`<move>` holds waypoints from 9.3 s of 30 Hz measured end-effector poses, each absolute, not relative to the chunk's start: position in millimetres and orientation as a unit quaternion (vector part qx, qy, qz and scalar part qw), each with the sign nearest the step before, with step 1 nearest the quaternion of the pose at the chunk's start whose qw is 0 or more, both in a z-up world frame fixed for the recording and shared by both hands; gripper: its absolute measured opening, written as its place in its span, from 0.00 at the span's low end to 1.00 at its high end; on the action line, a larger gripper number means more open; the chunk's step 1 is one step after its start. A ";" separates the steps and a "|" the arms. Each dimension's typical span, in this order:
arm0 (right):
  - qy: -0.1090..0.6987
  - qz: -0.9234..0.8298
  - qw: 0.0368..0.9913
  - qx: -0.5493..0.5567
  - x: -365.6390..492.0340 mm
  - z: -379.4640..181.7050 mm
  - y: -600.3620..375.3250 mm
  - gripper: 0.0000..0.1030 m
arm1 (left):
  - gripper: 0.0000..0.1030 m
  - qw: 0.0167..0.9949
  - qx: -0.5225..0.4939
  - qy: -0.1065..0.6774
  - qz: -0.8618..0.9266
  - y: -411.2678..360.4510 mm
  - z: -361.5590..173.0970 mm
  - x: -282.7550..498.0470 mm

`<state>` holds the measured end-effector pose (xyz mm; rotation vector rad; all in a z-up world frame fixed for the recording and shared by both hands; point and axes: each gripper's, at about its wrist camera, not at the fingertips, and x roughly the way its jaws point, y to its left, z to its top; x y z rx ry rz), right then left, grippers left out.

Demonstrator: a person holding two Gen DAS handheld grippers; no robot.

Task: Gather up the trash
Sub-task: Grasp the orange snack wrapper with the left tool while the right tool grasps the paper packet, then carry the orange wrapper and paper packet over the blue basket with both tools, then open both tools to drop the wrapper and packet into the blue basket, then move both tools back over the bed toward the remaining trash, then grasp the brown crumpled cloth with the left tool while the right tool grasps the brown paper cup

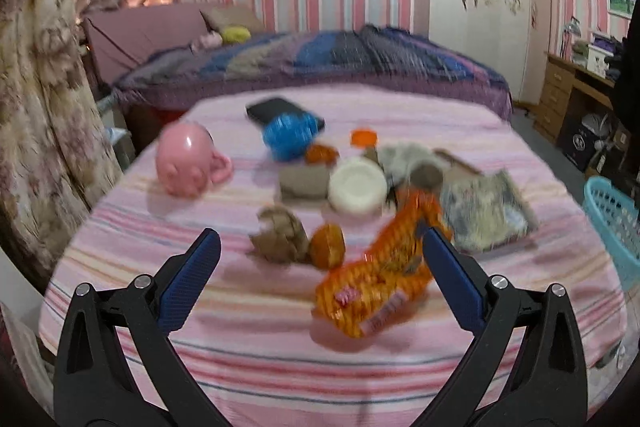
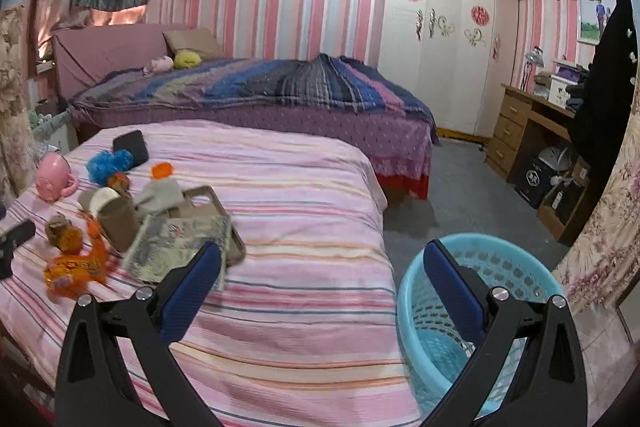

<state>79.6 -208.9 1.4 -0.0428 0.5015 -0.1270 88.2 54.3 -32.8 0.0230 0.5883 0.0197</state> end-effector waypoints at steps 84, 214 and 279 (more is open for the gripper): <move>0.344 0.128 0.930 0.030 150.2 -51.9 -168.9 0.71 | 0.00 0.960 -0.022 0.271 -0.065 33.1 -8.3 90.1; 0.292 -0.050 0.955 -0.018 113.1 -23.7 -245.4 0.91 | 0.94 0.953 -0.036 0.299 0.030 87.5 -39.6 120.7; 0.329 0.142 0.928 -0.105 165.4 -53.6 -23.9 0.32 | 0.44 0.946 -0.060 0.306 0.090 191.3 -48.3 142.7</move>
